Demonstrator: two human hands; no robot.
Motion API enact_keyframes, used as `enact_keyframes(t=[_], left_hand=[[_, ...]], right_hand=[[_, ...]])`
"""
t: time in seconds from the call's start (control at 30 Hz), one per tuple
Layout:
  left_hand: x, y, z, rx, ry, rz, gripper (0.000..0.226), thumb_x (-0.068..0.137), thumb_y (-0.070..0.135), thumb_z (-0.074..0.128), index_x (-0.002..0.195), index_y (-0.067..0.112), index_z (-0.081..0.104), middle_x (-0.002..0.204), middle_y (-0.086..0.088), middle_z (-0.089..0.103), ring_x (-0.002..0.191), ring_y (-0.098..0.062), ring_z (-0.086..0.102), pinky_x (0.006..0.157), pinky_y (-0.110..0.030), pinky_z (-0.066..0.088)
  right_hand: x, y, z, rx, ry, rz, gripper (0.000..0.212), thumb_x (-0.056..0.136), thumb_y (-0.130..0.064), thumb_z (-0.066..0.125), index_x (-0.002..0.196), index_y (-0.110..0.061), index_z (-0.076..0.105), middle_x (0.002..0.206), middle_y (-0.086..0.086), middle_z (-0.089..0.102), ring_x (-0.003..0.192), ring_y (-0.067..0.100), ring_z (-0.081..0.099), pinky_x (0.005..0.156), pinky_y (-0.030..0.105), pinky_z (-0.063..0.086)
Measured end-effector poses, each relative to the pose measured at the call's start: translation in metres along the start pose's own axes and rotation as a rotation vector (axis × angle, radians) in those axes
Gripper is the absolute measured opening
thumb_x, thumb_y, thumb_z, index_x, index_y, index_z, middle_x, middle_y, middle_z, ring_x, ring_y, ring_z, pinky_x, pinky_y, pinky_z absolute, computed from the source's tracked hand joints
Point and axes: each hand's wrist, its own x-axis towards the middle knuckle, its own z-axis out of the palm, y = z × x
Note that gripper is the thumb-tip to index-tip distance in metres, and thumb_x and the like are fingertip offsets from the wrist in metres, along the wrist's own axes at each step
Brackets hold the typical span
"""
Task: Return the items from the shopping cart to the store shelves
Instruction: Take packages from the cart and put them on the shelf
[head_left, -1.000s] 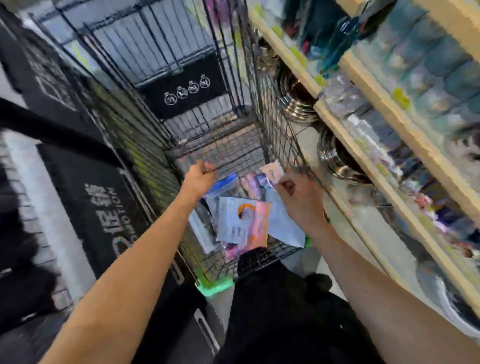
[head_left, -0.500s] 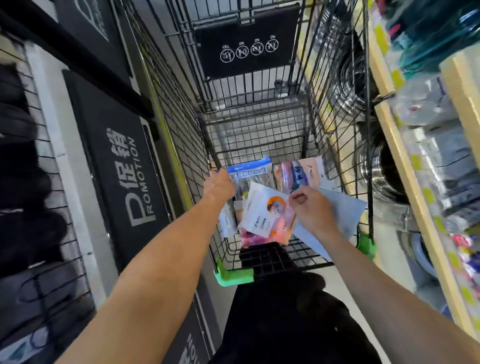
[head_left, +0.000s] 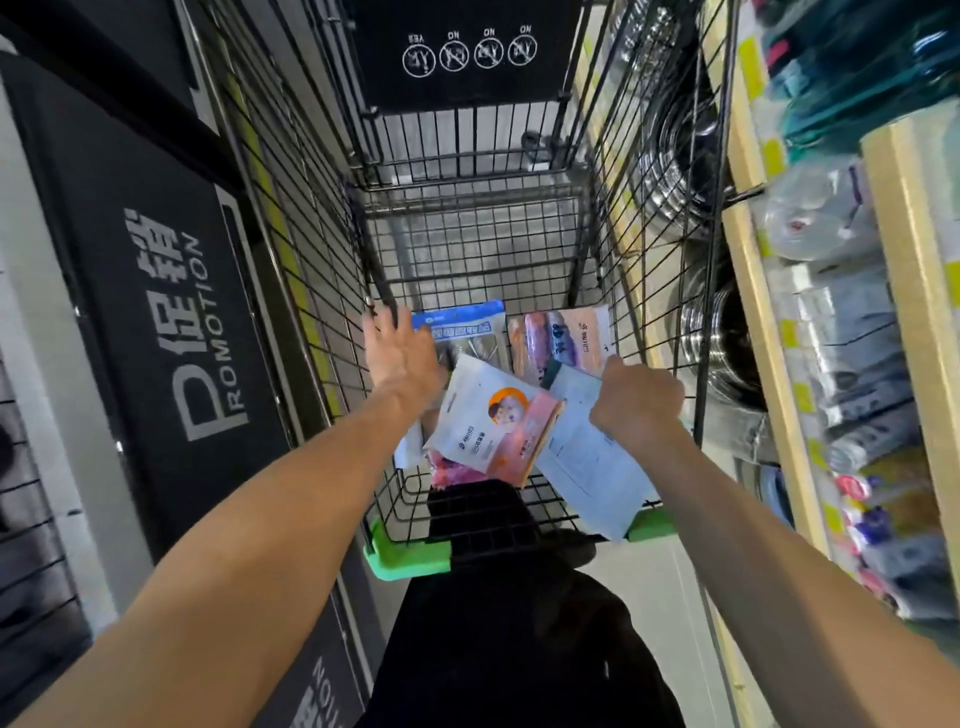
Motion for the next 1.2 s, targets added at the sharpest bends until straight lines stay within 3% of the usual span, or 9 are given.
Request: enact_keyframes(t=[0.17, 0.3, 0.43, 0.53, 0.67, 0.77, 0.97, 1.07, 1.2], left_hand=[[-0.01, 0.016, -0.001, -0.04, 0.047, 0.104, 0.043, 0.086, 0.036, 0.055, 0.126, 0.021, 0.058, 0.143, -0.009, 0.042, 0.14, -0.031, 0.027, 0.117, -0.059, 0.006], [-0.017, 0.025, -0.002, -0.328, 0.237, 0.337, 0.059, 0.072, 0.004, 0.068, 0.128, 0.019, 0.058, 0.132, -0.005, 0.054, 0.13, -0.027, 0.045, 0.114, -0.045, 0.026], [-0.029, 0.026, -0.002, -0.51, -0.067, 0.611, 0.093, 0.069, 0.016, 0.084, 0.147, 0.028, 0.035, 0.144, -0.001, 0.049, 0.128, -0.025, 0.048, 0.107, -0.041, 0.039], [-0.047, 0.028, -0.018, -1.169, -0.473, 0.51, 0.094, 0.067, -0.002, 0.084, 0.145, 0.024, 0.038, 0.145, -0.003, 0.048, 0.132, -0.021, 0.044, 0.108, -0.031, 0.039], [-0.046, 0.027, -0.062, -1.682, -0.366, 0.176, 0.044, 0.085, -0.004, 0.069, 0.116, 0.022, 0.052, 0.099, 0.014, 0.06, 0.086, 0.001, 0.061, 0.074, -0.009, 0.053], [-0.028, 0.012, -0.079, -1.455, -0.175, 0.375, 0.029, 0.084, 0.009, 0.075, 0.112, 0.013, 0.066, 0.097, 0.012, 0.067, 0.082, 0.005, 0.061, 0.073, -0.01, 0.048], [0.001, -0.002, -0.117, -1.01, -0.189, 0.605, 0.036, 0.079, 0.034, 0.08, 0.094, 0.003, 0.068, 0.079, -0.016, 0.06, 0.065, -0.017, 0.049, 0.061, -0.033, 0.038], [0.004, -0.002, -0.143, -0.811, -0.216, 0.698, 0.031, 0.079, 0.039, 0.078, 0.094, 0.013, 0.071, 0.081, -0.017, 0.064, 0.06, -0.011, 0.045, 0.057, -0.028, 0.035], [-0.008, 0.008, -0.17, -0.833, -0.243, 0.731, 0.045, 0.069, 0.06, 0.076, 0.093, 0.022, 0.073, 0.082, -0.018, 0.065, 0.066, -0.019, 0.052, 0.06, -0.035, 0.042]], right_hand=[[0.014, 0.007, -0.02, 0.401, -0.417, -0.039, 0.077, 0.059, -0.043, 0.084, 0.12, -0.007, 0.054, 0.102, 0.008, 0.063, 0.087, 0.026, 0.063, 0.07, 0.031, 0.05], [0.01, 0.004, -0.024, 0.686, -0.333, -0.058, 0.056, 0.075, -0.021, 0.078, 0.126, -0.012, 0.057, 0.123, 0.01, 0.055, 0.106, 0.03, 0.057, 0.093, 0.04, 0.053], [0.008, 0.012, -0.051, 0.956, -0.311, 0.015, 0.04, 0.085, -0.011, 0.068, 0.124, -0.004, 0.064, 0.122, 0.015, 0.061, 0.094, 0.027, 0.057, 0.093, 0.04, 0.054], [0.001, 0.031, -0.075, 1.223, -0.311, 0.067, 0.032, 0.086, -0.014, 0.068, 0.117, -0.008, 0.068, 0.096, 0.008, 0.063, 0.072, 0.016, 0.056, 0.058, 0.026, 0.053], [-0.015, 0.051, -0.091, 1.466, -0.393, 0.017, 0.017, 0.089, -0.022, 0.063, 0.1, -0.01, 0.07, 0.085, 0.007, 0.063, 0.064, 0.013, 0.057, 0.046, 0.019, 0.048], [-0.024, 0.06, -0.088, 1.43, -0.455, 0.023, 0.025, 0.094, -0.029, 0.048, 0.096, -0.01, 0.065, 0.077, 0.012, 0.064, 0.058, 0.017, 0.057, 0.055, 0.025, 0.051], [-0.038, 0.069, -0.098, 1.233, 0.002, -0.277, 0.035, 0.086, -0.056, 0.06, 0.105, -0.028, 0.069, 0.116, -0.004, 0.066, 0.112, 0.018, 0.059, 0.103, 0.045, 0.043], [-0.044, 0.056, -0.093, 0.963, 0.1, -0.43, 0.061, 0.061, -0.043, 0.088, 0.117, -0.037, 0.064, 0.121, -0.003, 0.064, 0.108, 0.019, 0.062, 0.1, 0.045, 0.049], [-0.056, 0.063, -0.071, 1.19, 0.285, -0.342, 0.05, 0.058, -0.017, 0.092, 0.099, -0.035, 0.07, 0.104, -0.006, 0.07, 0.092, 0.015, 0.069, 0.087, 0.041, 0.057]])
